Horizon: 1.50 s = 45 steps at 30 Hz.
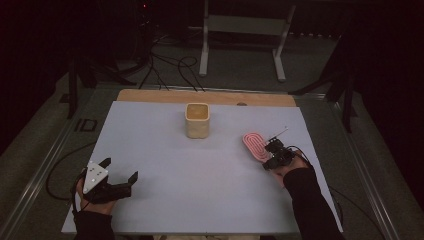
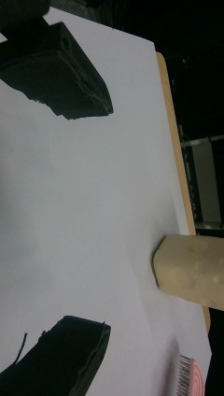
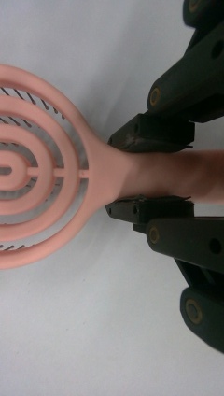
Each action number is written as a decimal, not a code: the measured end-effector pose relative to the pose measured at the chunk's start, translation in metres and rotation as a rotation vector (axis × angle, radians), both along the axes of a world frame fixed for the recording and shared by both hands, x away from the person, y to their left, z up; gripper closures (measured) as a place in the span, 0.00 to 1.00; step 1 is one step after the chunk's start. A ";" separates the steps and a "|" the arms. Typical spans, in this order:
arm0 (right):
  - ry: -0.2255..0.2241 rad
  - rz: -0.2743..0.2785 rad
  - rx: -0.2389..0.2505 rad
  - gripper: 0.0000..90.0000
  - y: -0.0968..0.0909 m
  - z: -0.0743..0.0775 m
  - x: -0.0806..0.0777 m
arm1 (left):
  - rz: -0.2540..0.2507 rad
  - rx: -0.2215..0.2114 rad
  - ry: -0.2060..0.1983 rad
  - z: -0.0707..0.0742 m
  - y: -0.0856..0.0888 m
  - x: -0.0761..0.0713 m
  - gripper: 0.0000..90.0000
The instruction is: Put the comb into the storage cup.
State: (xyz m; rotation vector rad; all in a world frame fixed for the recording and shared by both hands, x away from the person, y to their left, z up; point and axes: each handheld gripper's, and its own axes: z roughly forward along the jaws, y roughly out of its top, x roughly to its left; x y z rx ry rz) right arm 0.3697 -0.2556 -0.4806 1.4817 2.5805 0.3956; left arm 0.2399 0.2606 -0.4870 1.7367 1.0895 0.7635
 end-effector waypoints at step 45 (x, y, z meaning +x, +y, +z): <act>-0.376 0.080 0.225 0.78 0.028 0.027 -0.043 | -0.004 0.038 0.028 -0.004 -0.006 0.002 0.00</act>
